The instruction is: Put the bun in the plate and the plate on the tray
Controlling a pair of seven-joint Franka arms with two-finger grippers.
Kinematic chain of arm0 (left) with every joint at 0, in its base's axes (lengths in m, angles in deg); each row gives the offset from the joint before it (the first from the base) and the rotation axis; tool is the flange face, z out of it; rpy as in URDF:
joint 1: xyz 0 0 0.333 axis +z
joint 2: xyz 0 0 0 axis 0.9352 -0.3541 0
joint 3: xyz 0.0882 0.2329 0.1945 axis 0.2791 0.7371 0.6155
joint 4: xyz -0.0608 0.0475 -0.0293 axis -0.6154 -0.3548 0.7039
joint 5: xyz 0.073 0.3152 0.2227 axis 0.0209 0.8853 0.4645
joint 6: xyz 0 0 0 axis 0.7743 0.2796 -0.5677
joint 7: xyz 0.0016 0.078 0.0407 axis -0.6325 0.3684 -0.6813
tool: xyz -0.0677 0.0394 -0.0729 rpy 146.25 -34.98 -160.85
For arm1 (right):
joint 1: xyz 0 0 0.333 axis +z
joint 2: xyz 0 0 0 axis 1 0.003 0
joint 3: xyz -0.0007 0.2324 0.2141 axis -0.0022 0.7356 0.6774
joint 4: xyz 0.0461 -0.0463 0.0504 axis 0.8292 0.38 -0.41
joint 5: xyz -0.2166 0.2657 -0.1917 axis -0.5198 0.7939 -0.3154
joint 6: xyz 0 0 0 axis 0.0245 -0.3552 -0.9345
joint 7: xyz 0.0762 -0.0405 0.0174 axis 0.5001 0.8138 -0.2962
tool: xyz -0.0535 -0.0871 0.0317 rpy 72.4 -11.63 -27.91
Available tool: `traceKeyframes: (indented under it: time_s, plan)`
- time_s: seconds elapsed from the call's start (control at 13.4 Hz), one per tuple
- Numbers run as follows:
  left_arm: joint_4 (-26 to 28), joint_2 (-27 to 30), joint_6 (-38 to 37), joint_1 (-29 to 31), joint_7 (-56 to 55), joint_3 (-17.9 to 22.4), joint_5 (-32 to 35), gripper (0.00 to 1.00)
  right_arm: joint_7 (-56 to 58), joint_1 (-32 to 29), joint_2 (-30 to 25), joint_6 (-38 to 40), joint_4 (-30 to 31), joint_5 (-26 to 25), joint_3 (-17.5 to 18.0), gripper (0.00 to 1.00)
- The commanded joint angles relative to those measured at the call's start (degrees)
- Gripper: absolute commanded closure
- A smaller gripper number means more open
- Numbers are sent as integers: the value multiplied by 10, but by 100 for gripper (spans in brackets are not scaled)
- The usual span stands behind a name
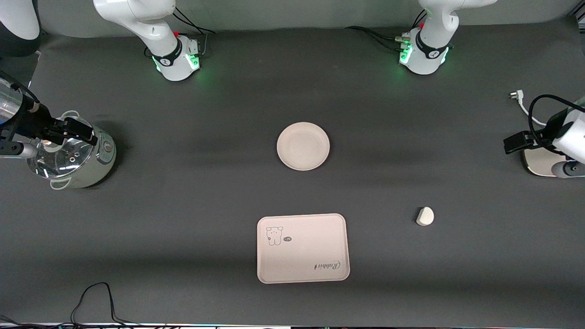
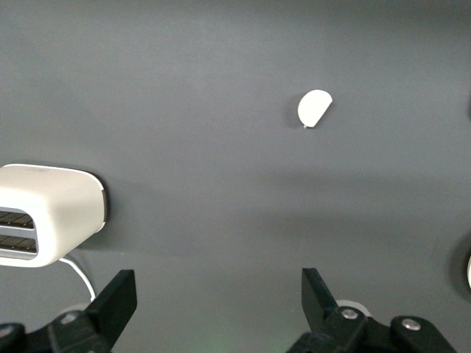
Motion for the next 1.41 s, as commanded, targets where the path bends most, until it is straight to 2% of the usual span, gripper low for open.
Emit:
traceKeyframes:
  time_s: [0.0,0.37,0.6,1.34]
  plan:
    - [-10,-12,0,-31,3,-5,-4,0,10,3,-5,10,-6,-9,-2,0]
    - [-42,-65,37,-43,-7,-29,-41,0,10,3,-5,9,-7,-9,-2,0]
    - [-24,-83,74,-36,2,-29,-41,0,10,3,-4,9,-7,-9,-2,0]
    - [-8,-267,245,-32,7,-27,-27,0,10,3,2,3,-7,-8,-2,0]
